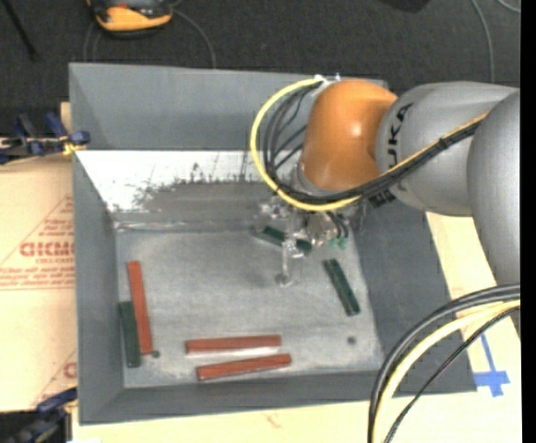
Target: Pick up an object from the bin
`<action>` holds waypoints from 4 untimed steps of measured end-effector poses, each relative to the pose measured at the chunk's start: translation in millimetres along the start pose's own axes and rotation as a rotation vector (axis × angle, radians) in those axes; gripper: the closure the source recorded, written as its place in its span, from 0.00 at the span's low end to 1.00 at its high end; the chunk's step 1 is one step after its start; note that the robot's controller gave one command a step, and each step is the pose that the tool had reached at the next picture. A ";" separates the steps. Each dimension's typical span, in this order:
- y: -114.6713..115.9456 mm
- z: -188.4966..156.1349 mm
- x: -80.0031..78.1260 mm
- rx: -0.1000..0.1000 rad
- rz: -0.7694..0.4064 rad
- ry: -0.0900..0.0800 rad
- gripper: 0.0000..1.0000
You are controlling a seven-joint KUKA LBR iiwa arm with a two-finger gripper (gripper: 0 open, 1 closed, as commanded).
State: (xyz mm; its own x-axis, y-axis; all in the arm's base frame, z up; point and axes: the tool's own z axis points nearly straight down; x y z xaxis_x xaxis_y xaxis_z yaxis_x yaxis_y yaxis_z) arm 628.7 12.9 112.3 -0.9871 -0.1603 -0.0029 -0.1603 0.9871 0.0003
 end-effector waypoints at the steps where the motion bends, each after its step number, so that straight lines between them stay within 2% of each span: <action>1: -21.0 11.7 1.9 0.000 0.277 -0.002 0.00; 2: -36.1 13.8 -14.2 0.002 0.296 -0.002 0.00; 3: -34.7 40.7 -20.4 0.000 0.360 -0.002 1.00; 4: -34.7 40.7 -20.4 0.000 0.360 -0.002 1.00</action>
Offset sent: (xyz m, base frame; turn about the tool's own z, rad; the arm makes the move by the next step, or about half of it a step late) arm 0.0231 -0.0344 -0.0147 0.2909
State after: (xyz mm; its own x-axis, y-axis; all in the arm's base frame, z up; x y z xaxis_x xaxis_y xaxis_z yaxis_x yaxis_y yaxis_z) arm 654.4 -18.1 71.7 -0.9803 0.1973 -0.0046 0.1973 0.9803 0.0013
